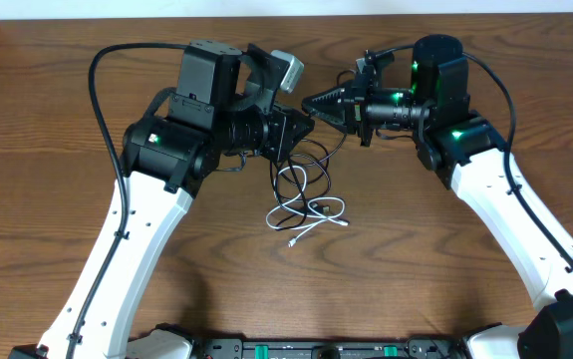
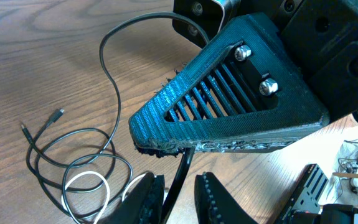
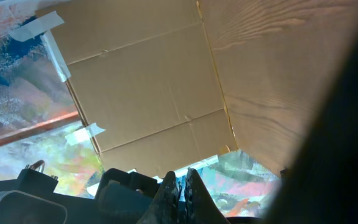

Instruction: Untangle cables

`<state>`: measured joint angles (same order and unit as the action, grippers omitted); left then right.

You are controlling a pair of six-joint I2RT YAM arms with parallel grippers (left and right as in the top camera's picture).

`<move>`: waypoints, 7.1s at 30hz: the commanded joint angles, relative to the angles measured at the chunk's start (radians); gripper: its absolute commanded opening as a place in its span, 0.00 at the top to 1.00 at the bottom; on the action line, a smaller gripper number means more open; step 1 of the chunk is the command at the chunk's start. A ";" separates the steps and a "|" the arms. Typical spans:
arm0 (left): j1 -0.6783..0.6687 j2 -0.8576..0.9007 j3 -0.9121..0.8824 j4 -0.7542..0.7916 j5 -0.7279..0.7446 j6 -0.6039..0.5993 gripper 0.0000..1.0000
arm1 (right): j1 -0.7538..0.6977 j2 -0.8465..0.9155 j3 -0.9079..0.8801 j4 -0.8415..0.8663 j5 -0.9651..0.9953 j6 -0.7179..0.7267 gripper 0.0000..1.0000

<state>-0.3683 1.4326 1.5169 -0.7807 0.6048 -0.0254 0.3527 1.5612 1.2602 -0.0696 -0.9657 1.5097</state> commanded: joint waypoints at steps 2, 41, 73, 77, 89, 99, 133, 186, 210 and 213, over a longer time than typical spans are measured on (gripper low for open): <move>0.002 0.005 -0.008 0.000 0.020 0.007 0.81 | 0.002 -0.019 0.002 0.002 -0.017 0.004 0.98; 0.003 -0.153 -0.006 0.780 0.010 -0.792 0.93 | -0.338 -0.018 -0.013 -0.742 0.587 -1.059 0.01; 0.003 0.071 0.052 1.209 -0.552 -0.511 0.93 | -0.181 -0.018 -0.086 -0.614 0.594 -1.062 0.01; 0.004 0.174 0.156 1.159 -0.675 -0.370 0.92 | -0.181 -0.018 -0.086 -0.599 0.594 -1.062 0.01; 0.126 0.533 0.381 0.998 -1.006 -0.045 0.93 | -0.181 -0.018 -0.086 -0.575 0.598 -1.063 0.01; 0.376 0.713 0.381 1.052 -1.126 0.220 0.93 | -0.180 -0.018 -0.086 -0.631 0.623 -1.100 0.01; 0.534 0.904 0.369 0.548 -0.414 0.058 0.09 | -0.127 -0.018 -0.098 -0.653 0.623 -1.081 0.01; 0.590 0.833 0.359 0.970 -0.623 0.065 0.92 | -0.082 -0.016 -0.098 -0.664 0.628 -1.081 0.01; 0.835 0.758 0.358 0.563 -0.663 0.065 0.04 | -0.082 -0.016 -0.098 -0.658 0.645 -1.081 0.01; 0.835 0.758 0.352 0.494 -0.732 0.057 0.04 | -0.082 -0.016 -0.098 -0.658 0.645 -1.080 0.01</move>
<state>0.4629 2.1838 1.8782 -0.2375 -0.0582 0.0444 0.2634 1.5570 1.1687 -0.7265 -0.3283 0.4320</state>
